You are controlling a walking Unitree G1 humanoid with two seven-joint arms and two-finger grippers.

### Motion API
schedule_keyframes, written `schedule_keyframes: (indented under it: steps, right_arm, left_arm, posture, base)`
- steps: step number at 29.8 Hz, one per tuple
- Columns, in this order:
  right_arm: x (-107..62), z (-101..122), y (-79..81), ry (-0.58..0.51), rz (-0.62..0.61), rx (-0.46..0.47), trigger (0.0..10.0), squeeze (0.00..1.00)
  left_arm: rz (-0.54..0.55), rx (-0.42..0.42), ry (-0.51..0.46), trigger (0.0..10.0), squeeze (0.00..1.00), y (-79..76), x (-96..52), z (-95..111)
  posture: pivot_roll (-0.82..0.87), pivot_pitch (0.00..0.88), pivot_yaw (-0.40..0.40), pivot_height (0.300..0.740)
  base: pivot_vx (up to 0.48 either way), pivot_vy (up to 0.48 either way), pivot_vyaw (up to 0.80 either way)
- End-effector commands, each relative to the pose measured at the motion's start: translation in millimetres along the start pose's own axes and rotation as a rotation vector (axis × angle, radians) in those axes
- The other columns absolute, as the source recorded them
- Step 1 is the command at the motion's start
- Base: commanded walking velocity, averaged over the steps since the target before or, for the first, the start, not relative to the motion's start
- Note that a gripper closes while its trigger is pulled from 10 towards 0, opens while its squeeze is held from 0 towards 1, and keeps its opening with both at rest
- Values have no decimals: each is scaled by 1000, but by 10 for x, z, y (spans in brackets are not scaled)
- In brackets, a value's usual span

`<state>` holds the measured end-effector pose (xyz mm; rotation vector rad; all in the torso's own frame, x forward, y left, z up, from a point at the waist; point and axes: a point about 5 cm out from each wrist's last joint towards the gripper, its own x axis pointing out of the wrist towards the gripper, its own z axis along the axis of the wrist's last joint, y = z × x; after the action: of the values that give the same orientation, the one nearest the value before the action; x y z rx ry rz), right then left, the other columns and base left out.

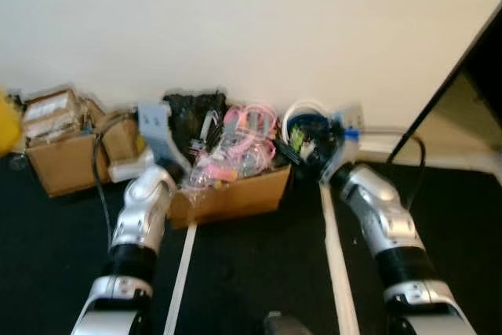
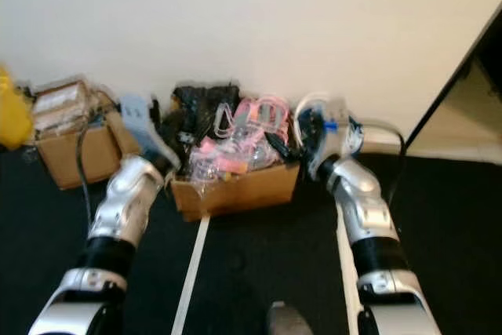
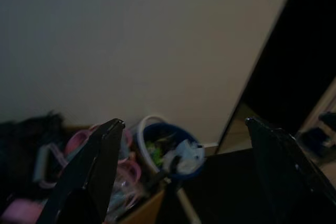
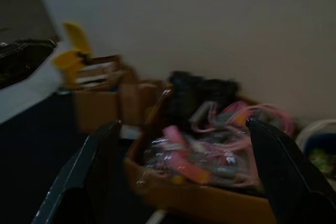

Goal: Picking trash to rubbish bin

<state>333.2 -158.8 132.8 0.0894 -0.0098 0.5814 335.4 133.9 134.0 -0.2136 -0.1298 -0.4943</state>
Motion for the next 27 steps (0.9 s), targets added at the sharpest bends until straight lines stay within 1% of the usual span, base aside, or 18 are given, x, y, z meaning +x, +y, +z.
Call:
schedule_keyframes:
  steps: [1, 27]
  right_arm:
    - [13, -17, 32, 2, 10, 7, 10000, 0]
    - [14, -15, 30, 1, 12, 10, 10000, 0]
  left_arm:
    - [7, -10, 13, 10000, 0, 15, -30, -41]
    - [6, -12, 12, 10000, 0, 17, -29, -41]
  posture:
    - [-52, 0, -8, 740]
    - [-51, 0, -8, 740]
  base:
    - [0, 0, -800]
    - [0, 0, -800]
